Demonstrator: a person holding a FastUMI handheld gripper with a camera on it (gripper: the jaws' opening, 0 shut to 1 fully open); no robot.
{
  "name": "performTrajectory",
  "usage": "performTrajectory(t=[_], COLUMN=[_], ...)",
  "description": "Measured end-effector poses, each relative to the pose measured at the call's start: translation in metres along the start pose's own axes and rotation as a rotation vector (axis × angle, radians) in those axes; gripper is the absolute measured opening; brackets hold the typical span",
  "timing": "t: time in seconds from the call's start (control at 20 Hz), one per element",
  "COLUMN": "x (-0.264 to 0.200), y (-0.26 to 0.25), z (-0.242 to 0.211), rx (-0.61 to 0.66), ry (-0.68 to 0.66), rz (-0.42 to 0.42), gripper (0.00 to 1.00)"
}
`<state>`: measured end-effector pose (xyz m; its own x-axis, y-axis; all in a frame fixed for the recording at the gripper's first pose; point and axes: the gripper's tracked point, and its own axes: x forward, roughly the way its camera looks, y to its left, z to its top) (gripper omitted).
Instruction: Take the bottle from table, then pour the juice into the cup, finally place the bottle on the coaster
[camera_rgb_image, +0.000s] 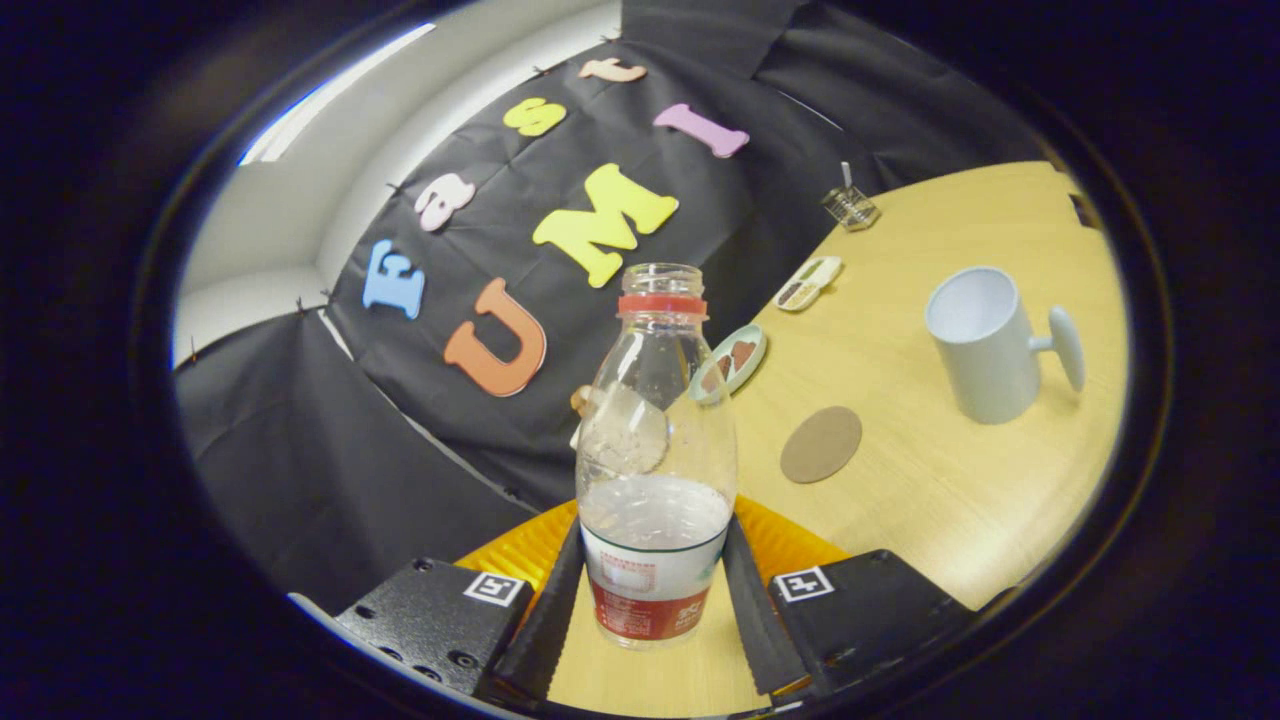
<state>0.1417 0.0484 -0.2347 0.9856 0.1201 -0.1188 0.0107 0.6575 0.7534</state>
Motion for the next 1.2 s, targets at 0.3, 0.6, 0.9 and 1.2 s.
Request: performTrajectory(t=[0.3, 0.6, 0.9, 1.2], x=[0.001, 0.012, 0.01, 0.01], y=[-0.011, -0.013, -0.014, -0.012], z=[0.023, 0.038, 0.049, 0.063], rx=[0.195, 0.421, 0.587, 0.711], ry=[-0.019, -0.024, -0.036, -0.037], rz=[0.016, 0.052, 0.086, 0.118], gripper=[0.76, 0.76, 0.76, 0.76])
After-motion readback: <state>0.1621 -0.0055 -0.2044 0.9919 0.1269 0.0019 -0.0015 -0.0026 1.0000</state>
